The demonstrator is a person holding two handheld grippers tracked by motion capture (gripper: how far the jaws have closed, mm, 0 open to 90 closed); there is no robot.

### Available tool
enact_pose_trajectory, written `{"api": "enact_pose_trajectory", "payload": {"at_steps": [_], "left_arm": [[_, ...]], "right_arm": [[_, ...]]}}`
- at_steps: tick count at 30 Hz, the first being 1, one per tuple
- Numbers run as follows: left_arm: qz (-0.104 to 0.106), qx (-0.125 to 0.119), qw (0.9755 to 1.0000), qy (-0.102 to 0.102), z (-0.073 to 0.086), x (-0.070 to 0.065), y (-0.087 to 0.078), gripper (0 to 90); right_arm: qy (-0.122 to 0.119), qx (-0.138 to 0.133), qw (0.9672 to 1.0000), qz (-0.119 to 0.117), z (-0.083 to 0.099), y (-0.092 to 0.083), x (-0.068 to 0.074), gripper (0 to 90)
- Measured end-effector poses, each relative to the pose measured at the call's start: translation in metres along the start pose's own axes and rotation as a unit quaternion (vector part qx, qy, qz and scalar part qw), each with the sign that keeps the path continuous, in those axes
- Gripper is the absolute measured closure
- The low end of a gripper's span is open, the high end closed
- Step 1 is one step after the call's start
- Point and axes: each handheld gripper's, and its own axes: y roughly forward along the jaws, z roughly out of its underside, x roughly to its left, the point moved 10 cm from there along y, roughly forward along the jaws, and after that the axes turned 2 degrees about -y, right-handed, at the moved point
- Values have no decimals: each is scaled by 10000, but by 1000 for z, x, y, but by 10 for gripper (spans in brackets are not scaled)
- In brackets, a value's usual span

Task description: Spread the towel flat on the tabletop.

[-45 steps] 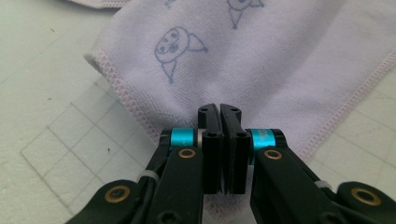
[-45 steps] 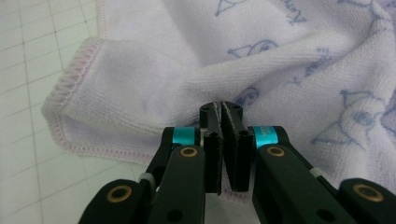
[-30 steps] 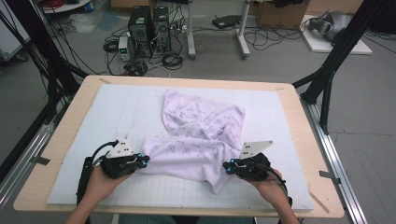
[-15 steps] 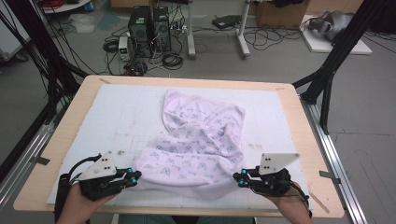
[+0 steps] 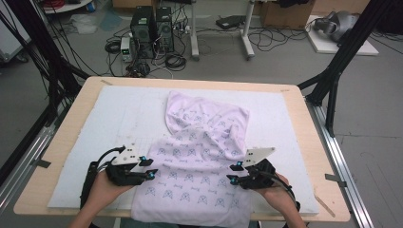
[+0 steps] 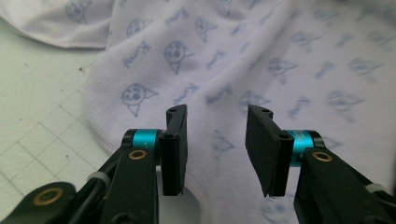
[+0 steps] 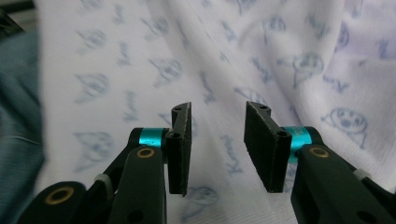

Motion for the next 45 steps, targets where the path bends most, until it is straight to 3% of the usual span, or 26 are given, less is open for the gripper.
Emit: {"api": "enact_pose_trajectory", "payload": {"at_steps": [3, 5, 7, 9, 12, 15, 19, 25, 29, 32, 36, 40, 43, 45], "left_arm": [[-112, 325, 9994, 93, 8, 8, 16, 587], [-66, 570, 9983, 83, 15, 10, 24, 615], [7, 582, 9982, 135, 16, 8, 26, 688], [25, 595, 9980, 193, 16, 6, 25, 777], [-9, 647, 9974, 313, 17, 2, 23, 819], [95, 430, 9989, 126, 19, -4, 19, 826], [121, 293, 9995, 32, 27, -13, 8, 828], [186, 140, 9997, 66, 30, -34, -15, 827], [421, 48, 9990, 115, 28, -52, -31, 818], [407, -57, 9990, 163, 19, -53, -39, 710], [173, -229, 9996, 62, 6, -28, -33, 642], [-24, -334, 9993, -179, -1, 3, -12, 643], [-274, -146, 9985, -458, 1, 24, 7, 576], [-404, 61, 9980, -485, 4, 31, 19, 550]], "right_arm": [[45, 221, 9997, 32, 11, 13, -6, 618], [14, 376, 9992, 98, 17, 19, -9, 667], [93, 305, 9995, -4, 19, 22, -7, 720], [139, 213, 9996, -112, 19, 22, -4, 844], [91, 168, 9997, -135, 20, 21, -1, 875], [64, 150, 9997, -186, 19, 19, 5, 877], [28, -51, 9997, -251, 17, 10, 17, 878], [-47, -136, 9994, -321, 19, -7, 39, 878], [-70, -224, 9983, -537, 16, -19, 58, 875], [-155, -311, 9975, -613, 11, -26, 63, 812], [-160, -143, 9997, -90, 2, -24, 36, 718], [-159, 7, 9996, 247, -1, -10, -1, 662], [135, 68, 9993, 334, 3, 4, -21, 594], [187, 212, 9988, 388, 7, 13, -28, 569]]}}
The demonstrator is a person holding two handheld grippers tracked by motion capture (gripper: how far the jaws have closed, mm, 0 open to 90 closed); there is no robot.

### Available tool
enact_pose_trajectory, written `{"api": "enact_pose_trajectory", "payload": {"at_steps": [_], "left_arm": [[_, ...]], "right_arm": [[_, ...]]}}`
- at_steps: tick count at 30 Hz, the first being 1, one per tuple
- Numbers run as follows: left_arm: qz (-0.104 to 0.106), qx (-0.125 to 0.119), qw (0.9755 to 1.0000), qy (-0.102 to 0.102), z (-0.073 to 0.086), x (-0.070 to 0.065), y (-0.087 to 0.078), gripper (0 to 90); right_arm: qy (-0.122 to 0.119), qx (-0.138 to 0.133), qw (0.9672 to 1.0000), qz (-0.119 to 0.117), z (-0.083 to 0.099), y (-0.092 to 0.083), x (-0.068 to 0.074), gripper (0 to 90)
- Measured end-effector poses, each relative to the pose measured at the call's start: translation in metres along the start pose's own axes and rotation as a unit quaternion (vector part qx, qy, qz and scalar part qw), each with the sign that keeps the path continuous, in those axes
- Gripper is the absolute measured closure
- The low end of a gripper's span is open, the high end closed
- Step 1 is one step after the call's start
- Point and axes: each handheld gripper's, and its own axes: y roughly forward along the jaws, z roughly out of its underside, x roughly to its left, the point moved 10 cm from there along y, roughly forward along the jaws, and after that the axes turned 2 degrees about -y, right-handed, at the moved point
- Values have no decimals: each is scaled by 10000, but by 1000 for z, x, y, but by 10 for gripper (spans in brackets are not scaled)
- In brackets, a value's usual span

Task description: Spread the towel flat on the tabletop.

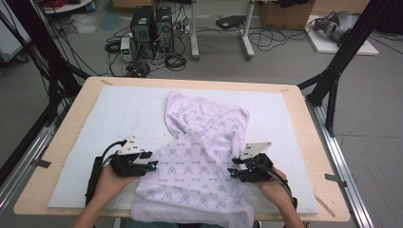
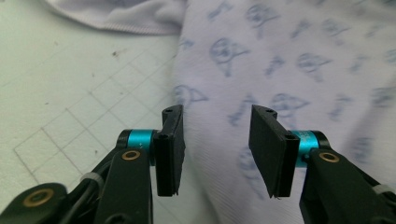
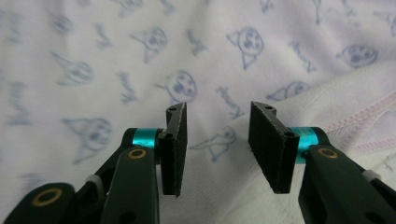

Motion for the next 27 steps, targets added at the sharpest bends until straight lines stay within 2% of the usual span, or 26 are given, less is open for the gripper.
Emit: {"api": "enact_pose_trajectory", "payload": {"at_steps": [2, 3, 4, 5, 6, 8, 11, 13, 16, 19, 21, 22, 24, 27], "left_arm": [[9, 183, 9998, -11, 3, 3, 10, 570], [79, 258, 9996, 37, 6, 1, 13, 651], [165, 208, 9996, 53, 5, -1, 14, 744], [179, 212, 9996, 51, 5, -3, 14, 807], [154, 208, 9996, 65, 4, -4, 13, 830], [122, 165, 9998, 77, 3, -4, 9, 844], [40, -91, 9999, 71, -2, -5, -10, 846], [18, -158, 9998, 130, -2, -6, -23, 846], [-13, -208, 9996, 200, 0, -13, -42, 846], [60, -216, 9993, 315, 3, -27, -53, 844], [272, -245, 9987, 356, 3, -39, -59, 830], [371, -257, 9981, 423, 3, -44, -63, 800], [340, -331, 9978, 458, -1, -47, -68, 674], [290, -411, 9980, 391, -11, -39, -67, 609]], "right_arm": [[29, 156, 9999, 52, 5, 8, -4, 594], [81, 207, 9998, 11, 7, 11, -4, 641], [90, 258, 9996, -40, 9, 12, -3, 675], [70, 197, 9997, -94, 9, 12, -3, 743], [61, 180, 9997, -183, 9, 12, -2, 825], [60, 132, 9995, -292, 9, 10, -1, 872], [65, 18, 9995, -310, 6, 5, 0, 876], [43, -102, 9994, -315, 2, -1, 3, 876], [-107, -138, 9992, -357, -3, -10, 11, 876], [-213, -228, 9985, -439, -6, -19, 23, 876], [-288, -220, 9979, -529, -5, -24, 33, 875], [-334, -184, 9976, -578, -3, -26, 38, 872], [-354, -212, 9966, -716, -1, -33, 45, 837], [-320, -351, 9970, -617, -4, -44, 40, 775]]}}
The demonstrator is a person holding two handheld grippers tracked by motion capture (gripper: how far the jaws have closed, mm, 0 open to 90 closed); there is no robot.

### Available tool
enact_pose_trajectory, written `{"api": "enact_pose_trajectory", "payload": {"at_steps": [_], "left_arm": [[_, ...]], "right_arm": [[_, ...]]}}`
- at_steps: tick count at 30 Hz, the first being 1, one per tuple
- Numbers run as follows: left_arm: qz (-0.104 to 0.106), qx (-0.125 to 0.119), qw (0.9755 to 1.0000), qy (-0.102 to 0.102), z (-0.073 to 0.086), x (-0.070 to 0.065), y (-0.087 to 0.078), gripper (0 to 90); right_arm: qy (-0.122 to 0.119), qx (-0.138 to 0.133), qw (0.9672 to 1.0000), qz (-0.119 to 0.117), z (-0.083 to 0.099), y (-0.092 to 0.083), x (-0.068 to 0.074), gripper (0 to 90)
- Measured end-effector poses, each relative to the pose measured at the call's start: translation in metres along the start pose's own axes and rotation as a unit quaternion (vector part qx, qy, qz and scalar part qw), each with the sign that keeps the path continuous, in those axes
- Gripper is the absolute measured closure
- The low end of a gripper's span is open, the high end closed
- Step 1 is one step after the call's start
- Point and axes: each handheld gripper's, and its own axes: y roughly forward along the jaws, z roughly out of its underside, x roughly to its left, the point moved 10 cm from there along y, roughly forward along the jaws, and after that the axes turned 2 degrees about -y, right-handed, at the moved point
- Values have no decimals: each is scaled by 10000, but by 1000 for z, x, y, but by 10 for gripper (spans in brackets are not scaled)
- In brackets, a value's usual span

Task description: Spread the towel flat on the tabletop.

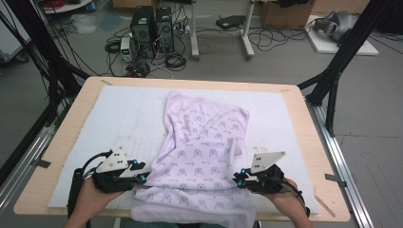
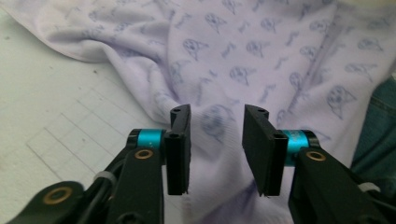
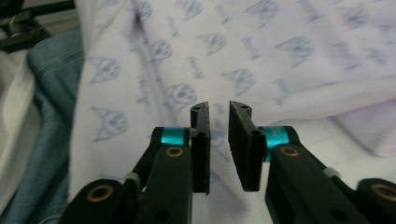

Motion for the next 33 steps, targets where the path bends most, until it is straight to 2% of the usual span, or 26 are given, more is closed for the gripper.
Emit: {"api": "enact_pose_trajectory", "payload": {"at_steps": [2, 4, 7, 8, 9, 10, 11, 12, 15, 18, 20, 21, 23, 25, 27, 28, 30, 33], "left_arm": [[-70, -75, 9999, -2, -7, 11, 7, 610], [-75, -162, 9998, -51, -14, 24, 19, 652], [-164, -191, 9996, -142, -18, 45, 39, 776], [-235, -159, 9995, -125, -18, 51, 45, 804], [-149, -173, 9996, -174, -18, 55, 52, 863], [-74, -186, 9996, -219, -18, 57, 59, 881], [-93, -121, 9997, -207, -16, 61, 65, 890], [-72, -56, 9996, -276, -15, 63, 72, 889], [-13, 167, 9995, -252, -8, 66, 89, 849], [22, 422, 9988, -232, -2, 66, 104, 765], [-12, 550, 9980, -300, 2, 66, 112, 670], [-70, 532, 9982, -267, 1, 67, 113, 671], [-221, 580, 9979, -192, 0, 67, 114, 740], [-204, 613, 9975, -288, 0, 67, 113, 832], [-275, 670, 9970, -263, 0, 69, 110, 861], [-370, 672, 9968, -224, -1, 70, 107, 870], [-438, 520, 9973, -270, -5, 72, 97, 882], [-584, 193, 9976, -312, -14, 77, 76, 883]], "right_arm": [[100, -88, 9997, 196, -3, -5, -14, 765], [227, -142, 9988, 422, -5, -4, -32, 760], [397, -194, 9974, 570, -8, 5, -52, 760], [404, -158, 9973, 599, -8, 10, -56, 759], [390, -134, 9975, 571, -10, 15, -58, 753], [329, -102, 9977, 590, -11, 20, -59, 753], [250, -40, 9977, 623, -12, 25, -61, 754], [243, -3, 9977, 629, -12, 30, -63, 758], [305, 118, 9978, 575, -9, 39, -68, 758], [314, 275, 9979, 486, -4, 48, -70, 743], [337, 352, 9978, 456, -2, 53, -71, 719], [320, 398, 9977, 440, -1, 55, -71, 710], [317, 459, 9974, 460, 0, 58, -71, 697], [288, 505, 9974, 435, 2, 63, -71, 707], [344, 462, 9976, 378, 1, 66, -69, 768], [370, 466, 9975, 372, 1, 66, -69, 829], [275, 496, 9977, 381, 1, 64, -69, 869], [351, 431, 9978, 368, 0, 59, -68, 877]]}}
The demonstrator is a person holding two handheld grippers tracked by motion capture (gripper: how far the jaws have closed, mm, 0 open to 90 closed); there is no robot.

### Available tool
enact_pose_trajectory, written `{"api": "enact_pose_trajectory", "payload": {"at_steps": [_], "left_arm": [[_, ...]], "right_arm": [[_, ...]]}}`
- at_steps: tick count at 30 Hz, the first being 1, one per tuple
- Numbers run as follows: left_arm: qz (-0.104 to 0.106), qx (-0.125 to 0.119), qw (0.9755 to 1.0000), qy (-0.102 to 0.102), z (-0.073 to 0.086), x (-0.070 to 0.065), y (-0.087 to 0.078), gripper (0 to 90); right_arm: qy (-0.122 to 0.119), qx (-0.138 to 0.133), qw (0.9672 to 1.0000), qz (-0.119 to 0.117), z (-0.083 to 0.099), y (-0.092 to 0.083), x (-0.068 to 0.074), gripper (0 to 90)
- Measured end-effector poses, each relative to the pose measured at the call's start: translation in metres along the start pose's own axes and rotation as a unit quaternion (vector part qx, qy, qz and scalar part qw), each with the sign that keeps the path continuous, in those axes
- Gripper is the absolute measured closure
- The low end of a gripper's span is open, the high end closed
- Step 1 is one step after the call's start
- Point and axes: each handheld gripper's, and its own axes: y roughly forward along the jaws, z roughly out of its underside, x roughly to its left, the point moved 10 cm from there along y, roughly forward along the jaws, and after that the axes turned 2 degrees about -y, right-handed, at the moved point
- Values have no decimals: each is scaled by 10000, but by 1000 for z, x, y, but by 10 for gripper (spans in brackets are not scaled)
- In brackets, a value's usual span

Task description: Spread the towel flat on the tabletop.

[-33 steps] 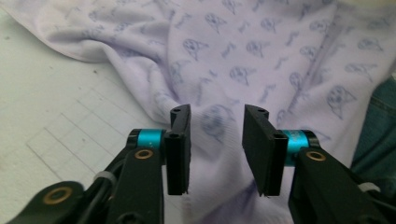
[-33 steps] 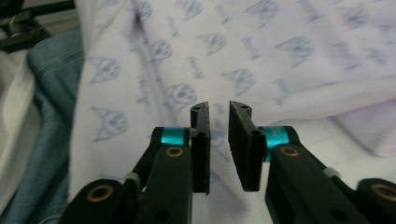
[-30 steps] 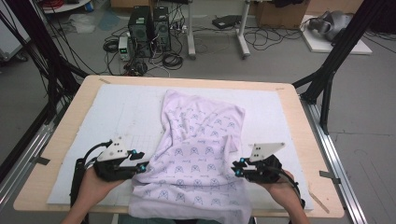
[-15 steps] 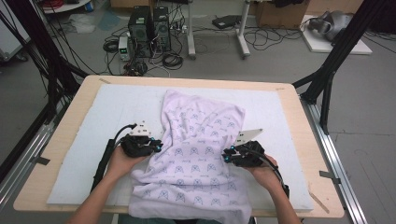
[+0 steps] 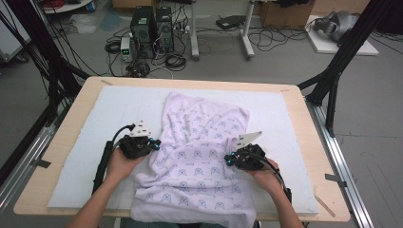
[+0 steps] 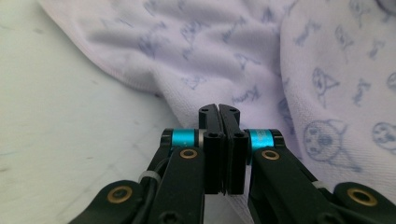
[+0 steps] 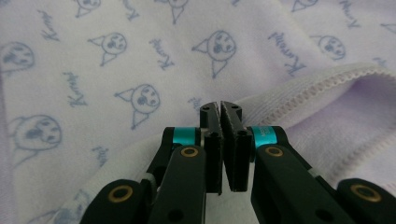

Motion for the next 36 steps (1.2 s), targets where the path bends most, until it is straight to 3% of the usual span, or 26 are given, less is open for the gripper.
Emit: {"api": "enact_pose_trajectory", "payload": {"at_steps": [4, 7, 10, 13, 16, 20, 24, 27, 29, 31, 33, 35, 36], "left_arm": [[-140, -47, 9999, 27, 1, 8, -21, 883], [-210, -81, 9997, 52, 2, 10, -34, 882], [-204, -95, 9996, 142, 5, 6, -45, 882], [-65, -32, 9997, 233, 12, -4, -51, 869], [21, -23, 9998, 201, 14, -6, -50, 729], [19, -28, 10000, 50, 8, 2, -39, 630], [53, 279, 9995, -101, 16, 12, -16, 615], [17, 459, 9987, -212, 23, 20, 0, 614], [27, 582, 9980, -229, 27, 20, 9, 623], [98, 669, 9976, -126, 31, 17, 15, 733], [160, 601, 9980, -119, 29, 15, 18, 840], [48, 594, 9982, -101, 27, 18, 19, 851], [-24, 560, 9983, -150, 26, 20, 21, 854]], "right_arm": [[41, -276, 9996, 47, -5, -16, 1, 878], [12, -309, 9995, 96, -2, -30, 5, 877], [5, -304, 9995, 104, 4, -44, 14, 877], [-104, -289, 9995, -49, 12, -57, 30, 873], [-185, -361, 9991, -141, 9, -72, 38, 825], [-155, -510, 9985, 100, -8, -82, 19, 723], [72, -630, 9973, 378, -27, -69, -15, 628], [203, -563, 9974, 409, -37, -47, -34, 571], [169, -424, 9984, 342, -39, -29, -40, 556], [166, -183, 9990, 359, -36, -14, -47, 530], [301, -36, 9990, 340, -30, -2, -54, 522], [394, 96, 9984, 385, -25, 6, -61, 526], [466, 133, 9983, 333, -23, 8, -62, 575]]}}
